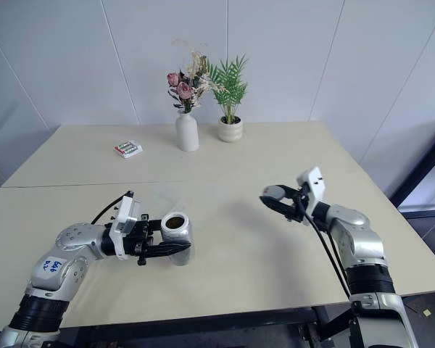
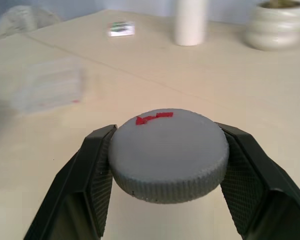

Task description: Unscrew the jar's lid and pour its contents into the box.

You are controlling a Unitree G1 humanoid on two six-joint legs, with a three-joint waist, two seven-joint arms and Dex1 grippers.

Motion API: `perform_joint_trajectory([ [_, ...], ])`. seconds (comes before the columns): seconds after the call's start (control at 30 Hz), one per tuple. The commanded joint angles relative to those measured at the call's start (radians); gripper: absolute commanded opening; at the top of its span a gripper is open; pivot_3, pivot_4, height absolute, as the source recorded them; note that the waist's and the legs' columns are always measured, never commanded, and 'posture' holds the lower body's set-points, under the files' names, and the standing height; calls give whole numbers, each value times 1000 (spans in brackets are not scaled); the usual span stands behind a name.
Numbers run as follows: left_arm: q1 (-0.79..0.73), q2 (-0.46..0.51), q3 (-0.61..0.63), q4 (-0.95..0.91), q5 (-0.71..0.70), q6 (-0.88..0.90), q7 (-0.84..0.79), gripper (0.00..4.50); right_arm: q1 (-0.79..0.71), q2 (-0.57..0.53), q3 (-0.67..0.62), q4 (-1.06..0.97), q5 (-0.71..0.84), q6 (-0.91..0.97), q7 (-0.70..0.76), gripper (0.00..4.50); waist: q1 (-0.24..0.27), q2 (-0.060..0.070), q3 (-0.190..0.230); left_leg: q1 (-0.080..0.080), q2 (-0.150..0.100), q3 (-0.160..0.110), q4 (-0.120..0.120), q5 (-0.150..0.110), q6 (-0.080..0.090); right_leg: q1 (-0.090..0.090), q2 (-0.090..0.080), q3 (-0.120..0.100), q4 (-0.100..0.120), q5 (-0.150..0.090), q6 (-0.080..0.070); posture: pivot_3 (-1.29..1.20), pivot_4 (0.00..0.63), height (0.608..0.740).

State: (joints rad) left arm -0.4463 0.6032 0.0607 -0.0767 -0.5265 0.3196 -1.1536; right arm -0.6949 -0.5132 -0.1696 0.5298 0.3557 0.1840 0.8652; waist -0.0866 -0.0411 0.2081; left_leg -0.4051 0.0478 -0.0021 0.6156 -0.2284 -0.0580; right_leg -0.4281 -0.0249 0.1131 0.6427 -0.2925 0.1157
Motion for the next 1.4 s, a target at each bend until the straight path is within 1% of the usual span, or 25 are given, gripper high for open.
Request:
perform_joint_trajectory([
  [0.03, 8, 12, 33, -49, -34, 12, 15, 2104, 10, 7, -26, 95, -43, -116, -62, 2631, -1, 0, 0, 0, 0, 0, 0, 0, 0, 0, 0, 0, 0, 0, 0, 0, 150, 740],
  [0.2, 8, 17, 42, -56, -38, 22, 24, 2104, 25, 32, -10, 228, -102, -229, -112, 2631, -3, 0, 0, 0, 0, 2, 1, 0, 0, 0, 0, 2, 0, 1, 1, 0, 150, 740],
  [0.3, 10, 17, 45, -63, -40, 26, 28, 2104, 20, 39, -14, 262, -109, -248, -120, 2631, -3, 0, 0, 0, 0, 2, 1, 0, 0, 0, 0, 2, 0, 1, 1, 0, 150, 740],
  [0.37, 9, 16, 45, -64, -42, 28, 33, 2104, 20, 42, -17, 264, -100, -229, -106, 3320, -3, 0, 0, 0, 0, 2, 1, 0, 0, 0, 0, 3, 0, 1, 2, 0, 150, 740],
  [0.4, 10, 15, 45, -64, -42, 28, 35, 2104, 21, 42, -16, 263, -98, -225, -101, 3525, -3, 0, 0, 0, 0, 2, 1, 0, 0, 0, 0, 2, 0, 1, 2, 0, 150, 740],
  [0.47, 8, 15, 44, -63, -43, 29, 36, 2104, 25, 41, -11, 253, -94, -213, -80, 4223, -3, 0, 0, 0, 0, 2, 1, 0, 0, 0, 0, 2, 0, 1, 2, 0, 150, 740],
  [0.5, 8, 14, 44, -63, -44, 29, 38, 2104, 27, 39, -14, 246, -93, -213, -81, 4454, -3, 0, 0, 0, 0, 2, 1, 0, 0, 0, 0, 2, 0, 1, 2, 0, 150, 740],
  [0.6, 6, 14, 46, -60, -46, 29, 42, 2104, 27, 22, -30, 222, -83, -210, -72, 4454, -2, 0, 0, 1, 0, 2, 1, 0, 0, 0, 0, 3, 1, 1, 2, 0, 150, 740],
  [0.7, 7, 14, 52, -63, -48, 29, 50, 2104, 31, -1, -35, 147, -57, -182, -24, 4454, 0, 0, 0, 0, 0, 2, 1, 0, 0, 0, 0, 2, 1, 1, 2, 0, 150, 740],
  [0.8, 18, 20, 75, -74, -57, 39, 72, 2104, 24, -35, -11, -75, 40, -55, 113, 4454, -2, 2, 1, 0, 0, 2, 1, 0, 0, 0, 0, 3, 1, 1, 2, 0, 150, 740],
  [0.87, 33, 30, 98, -95, -86, 68, 74, 2104, -3, -40, -5, -176, 89, 37, 132, 4454, -5, 3, 2, 1, 0, 2, 1, 0, 0, 0, 0, 3, 1, 1, 2, 0, 150, 740],
  [1.03, 71, 45, 146, -134, -108, 92, 112, 2104, -41, -64, 87, -306, 89, 129, 227, 4454, 1, 3, 2, 1, 0, 0, 2, 0, 0, 0, 1, 2, 2, 1, 2, 0, 150, 740],
  [1.07, 88, 49, 172, -149, -122, 106, 132, 2104, -65, -70, 136, -330, 74, 147, 269, 4454, 2, 3, 2, 1, 0, 0, 2, 0, 0, 1, 1, 2, 2, 1, 2, 0, 150, 740],
  [1.13, 122, 59, 232, -179, -156, 138, 170, 2104, -124, -55, 206, -378, 93, 200, 341, 4454, -2, 3, 2, 0, 0, 1, 3, 0, 0, 0, 0, 2, 1, 1, 2, 0, 150, 740],
  [1.27, 160, 83, 297, -197, -179, 163, 207, 2104, -194, 12, 228, -376, 99, 199, 336, 4454, -2, 4, 2, 0, 0, 1, 3, 0, 0, 0, 0, 1, 2, 1, 2, 0, 150, 740],
  [1.4, 211, 113, 354, -165, -159, 140, 214, 2104, -206, 57, 257, -368, 70, 169, 334, 4454, 4, 4, 2, 0, 0, 0, 3, 0, -1, 0, 0, 1, 1, 1, 1, 0, 150, 740],
])
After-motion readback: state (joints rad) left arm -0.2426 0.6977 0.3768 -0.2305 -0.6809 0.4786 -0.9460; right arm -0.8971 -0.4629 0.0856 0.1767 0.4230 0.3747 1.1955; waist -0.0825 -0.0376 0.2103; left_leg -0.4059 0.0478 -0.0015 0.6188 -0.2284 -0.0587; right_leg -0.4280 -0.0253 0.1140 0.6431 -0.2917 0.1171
